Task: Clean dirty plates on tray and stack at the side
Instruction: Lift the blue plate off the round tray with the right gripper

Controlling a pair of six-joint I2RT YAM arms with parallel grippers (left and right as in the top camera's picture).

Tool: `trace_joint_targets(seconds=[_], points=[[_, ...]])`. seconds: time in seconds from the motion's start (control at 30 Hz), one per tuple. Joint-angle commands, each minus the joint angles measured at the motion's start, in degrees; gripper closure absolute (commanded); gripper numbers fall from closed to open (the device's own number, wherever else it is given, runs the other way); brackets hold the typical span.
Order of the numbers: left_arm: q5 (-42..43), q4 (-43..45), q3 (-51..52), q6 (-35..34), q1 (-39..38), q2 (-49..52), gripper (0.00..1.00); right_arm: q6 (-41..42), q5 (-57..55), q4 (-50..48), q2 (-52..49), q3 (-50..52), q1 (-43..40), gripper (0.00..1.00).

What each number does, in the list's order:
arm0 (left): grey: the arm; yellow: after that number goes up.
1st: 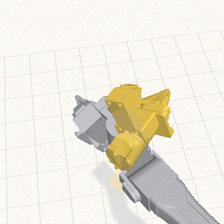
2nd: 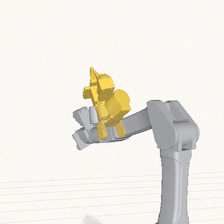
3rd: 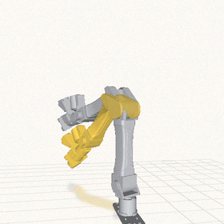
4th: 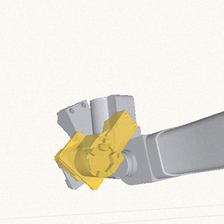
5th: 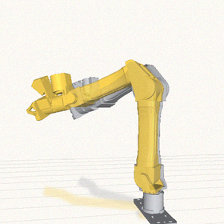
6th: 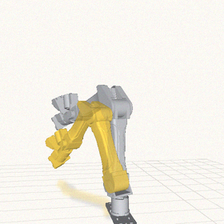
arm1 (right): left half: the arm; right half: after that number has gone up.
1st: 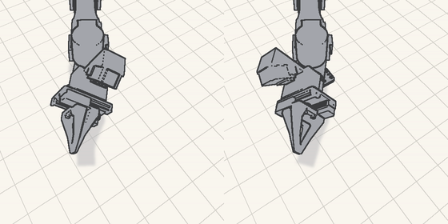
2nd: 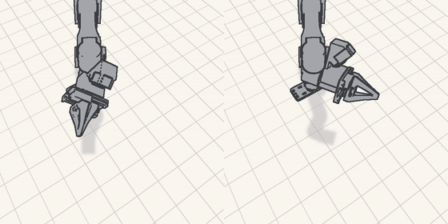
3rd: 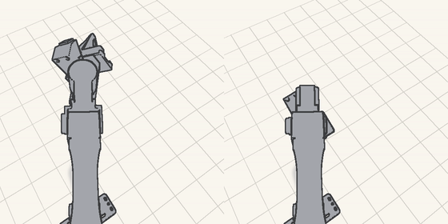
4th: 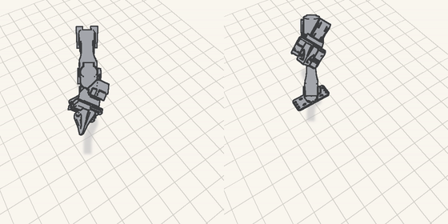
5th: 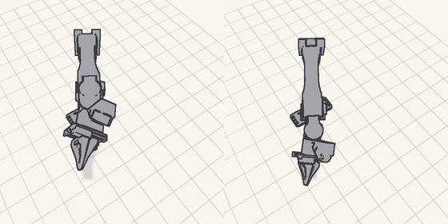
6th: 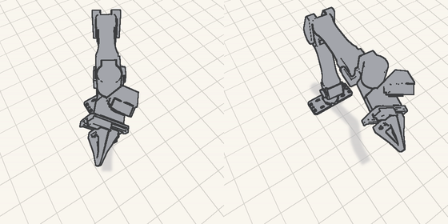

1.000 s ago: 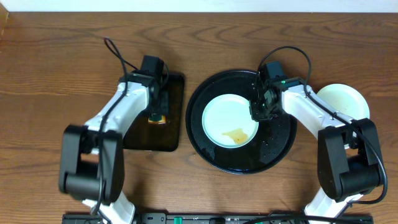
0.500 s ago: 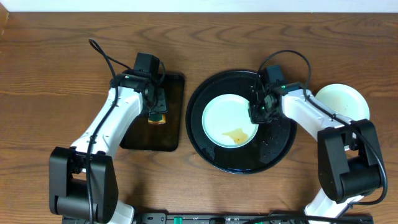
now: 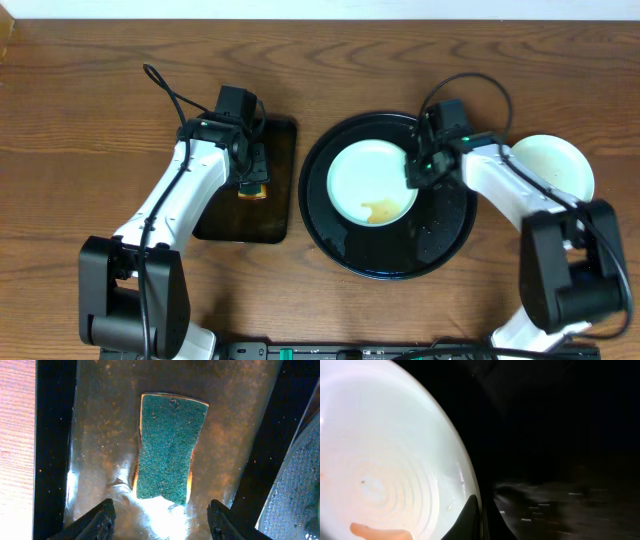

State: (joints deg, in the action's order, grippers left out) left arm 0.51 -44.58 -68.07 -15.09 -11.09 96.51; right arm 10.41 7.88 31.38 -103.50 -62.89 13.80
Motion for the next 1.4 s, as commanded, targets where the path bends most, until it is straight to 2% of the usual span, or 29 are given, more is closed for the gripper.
trace_joint_targets(seconds=[0.0,0.17,0.53,0.77,0.97,1.17,1.37], points=[[0.13,-0.15,0.22,-0.5,-0.24,-0.07,0.4,-6.16,-6.05,-0.74,6.51,-1.53,-0.85,0.99],[0.13,-0.17,0.22,-0.5,-0.24,-0.07,0.4,-12.55,-7.56,-0.72,11.63,-1.53,-0.44,0.99],[0.13,0.13,0.22,-0.48,-0.24,-0.07,0.4,-18.01,-28.37,-2.03,20.44,-1.53,3.45,0.99],[0.13,0.13,0.2,-0.48,-0.24,-0.07,0.39,-22.27,-40.65,-2.23,21.0,-1.51,9.53,0.99],[0.13,0.28,0.2,-0.48,-0.24,-0.07,0.39,-22.34,-51.15,-2.4,21.0,-1.51,17.35,0.99],[0.13,0.26,0.2,-0.48,-0.24,-0.07,0.39,-22.91,-58.86,-2.51,21.0,-1.51,24.37,0.99],[0.13,0.28,0.22,-0.48,-0.24,-0.07,0.39,-22.93,-62.14,-3.26,21.0,-1.51,26.53,0.99]])
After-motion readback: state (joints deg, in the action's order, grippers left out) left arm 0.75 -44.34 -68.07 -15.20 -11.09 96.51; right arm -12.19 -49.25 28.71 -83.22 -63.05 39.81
